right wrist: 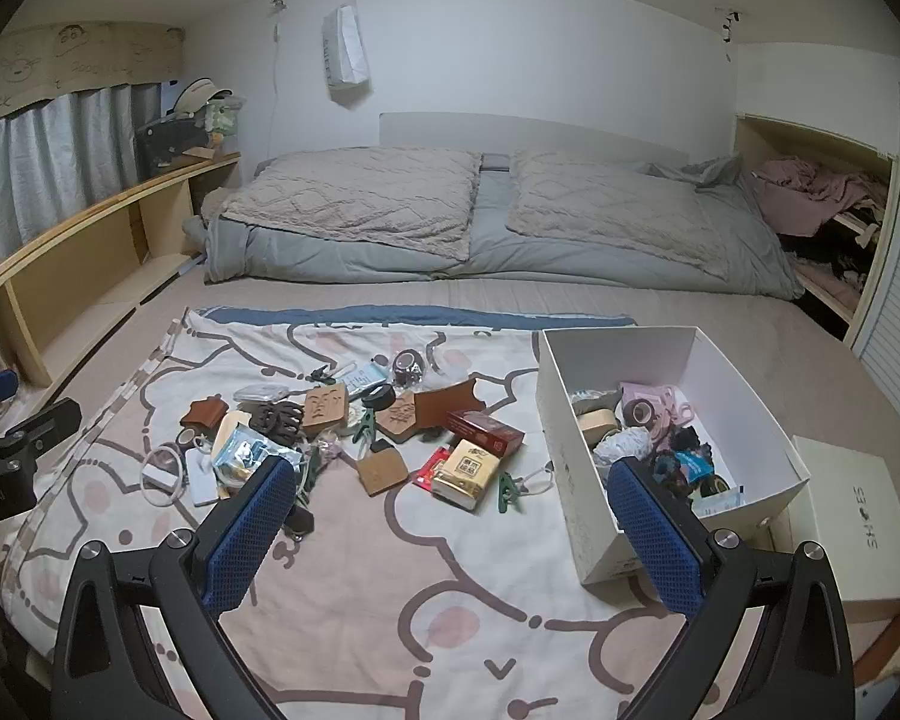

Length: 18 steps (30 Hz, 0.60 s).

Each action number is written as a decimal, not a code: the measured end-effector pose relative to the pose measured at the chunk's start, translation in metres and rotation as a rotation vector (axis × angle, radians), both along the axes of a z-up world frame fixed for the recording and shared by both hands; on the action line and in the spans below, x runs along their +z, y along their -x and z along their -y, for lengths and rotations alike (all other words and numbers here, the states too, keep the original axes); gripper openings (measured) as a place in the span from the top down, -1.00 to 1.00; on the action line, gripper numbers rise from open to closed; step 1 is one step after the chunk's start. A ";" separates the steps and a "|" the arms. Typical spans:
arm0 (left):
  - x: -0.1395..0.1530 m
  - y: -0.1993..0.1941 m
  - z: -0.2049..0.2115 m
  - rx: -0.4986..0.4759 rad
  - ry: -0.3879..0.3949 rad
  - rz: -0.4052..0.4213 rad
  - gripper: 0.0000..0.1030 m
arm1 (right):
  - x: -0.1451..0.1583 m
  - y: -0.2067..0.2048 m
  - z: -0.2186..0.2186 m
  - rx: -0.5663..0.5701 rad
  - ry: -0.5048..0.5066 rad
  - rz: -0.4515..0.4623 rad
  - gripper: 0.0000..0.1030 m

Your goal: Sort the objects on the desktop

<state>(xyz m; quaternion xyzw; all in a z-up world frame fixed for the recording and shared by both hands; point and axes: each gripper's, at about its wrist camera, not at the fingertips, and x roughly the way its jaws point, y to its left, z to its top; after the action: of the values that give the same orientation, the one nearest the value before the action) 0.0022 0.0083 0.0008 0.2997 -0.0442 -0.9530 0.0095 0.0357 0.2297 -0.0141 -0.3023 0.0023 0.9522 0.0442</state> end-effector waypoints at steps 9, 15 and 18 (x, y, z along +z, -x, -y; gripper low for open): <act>0.000 0.000 0.000 -0.004 -0.003 0.001 -1.00 | 0.000 0.000 0.000 -0.001 0.001 0.001 -1.00; 0.000 0.001 0.000 -0.006 -0.003 0.002 -1.00 | 0.000 0.000 0.001 0.000 0.001 0.002 -1.00; 0.000 0.001 0.001 -0.007 -0.004 0.003 -1.00 | -0.001 0.001 0.001 0.001 0.002 0.004 -1.00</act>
<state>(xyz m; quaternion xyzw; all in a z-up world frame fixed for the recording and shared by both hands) 0.0014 0.0074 0.0007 0.3011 -0.0435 -0.9526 0.0053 0.0346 0.2291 -0.0148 -0.3042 0.0031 0.9516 0.0436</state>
